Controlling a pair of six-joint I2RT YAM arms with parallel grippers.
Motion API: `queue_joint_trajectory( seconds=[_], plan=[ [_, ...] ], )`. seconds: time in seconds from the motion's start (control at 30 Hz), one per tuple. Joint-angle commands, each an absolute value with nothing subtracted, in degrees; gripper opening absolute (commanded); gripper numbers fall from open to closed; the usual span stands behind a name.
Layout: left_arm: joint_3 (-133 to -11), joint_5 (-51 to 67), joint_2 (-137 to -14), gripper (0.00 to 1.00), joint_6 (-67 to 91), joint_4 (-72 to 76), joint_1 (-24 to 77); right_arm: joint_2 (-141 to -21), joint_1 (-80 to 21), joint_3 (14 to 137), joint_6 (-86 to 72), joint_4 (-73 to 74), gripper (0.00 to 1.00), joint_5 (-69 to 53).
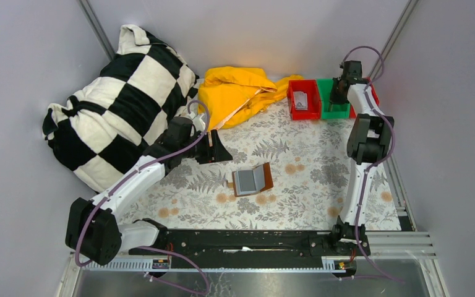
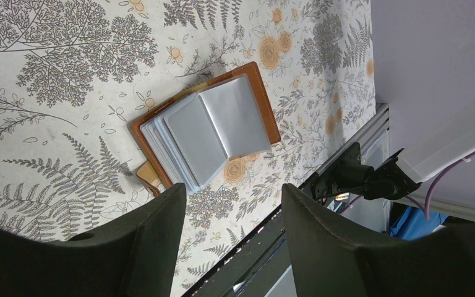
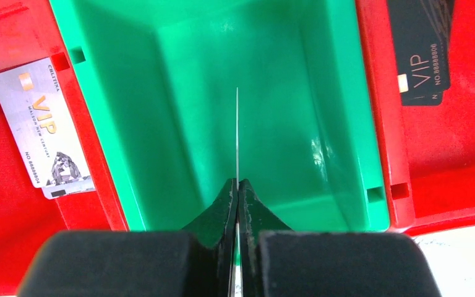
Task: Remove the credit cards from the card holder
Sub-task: Move the storage box to the center of the board.
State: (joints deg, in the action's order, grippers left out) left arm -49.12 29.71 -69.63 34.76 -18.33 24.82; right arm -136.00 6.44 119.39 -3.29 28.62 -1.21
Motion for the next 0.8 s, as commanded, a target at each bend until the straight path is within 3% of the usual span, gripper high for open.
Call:
queue_joint_trajectory(
  seconds=[0.0,0.53,0.77],
  plan=[
    [-49.08,29.62,-68.81,0.62,34.40,-15.82,24.70,-129.65,6.42,114.33,-5.75,29.33,0.00,-4.16],
    [-47.11,29.41,-67.70,0.63,32.91,-15.79,24.65,-114.71,6.42,94.68,-8.62,34.25,0.00,-18.00],
    [-46.98,29.66,-67.36,0.63,33.02,-16.03,24.63,-116.04,6.42,99.39,-4.64,35.91,0.00,-14.97]
  ],
)
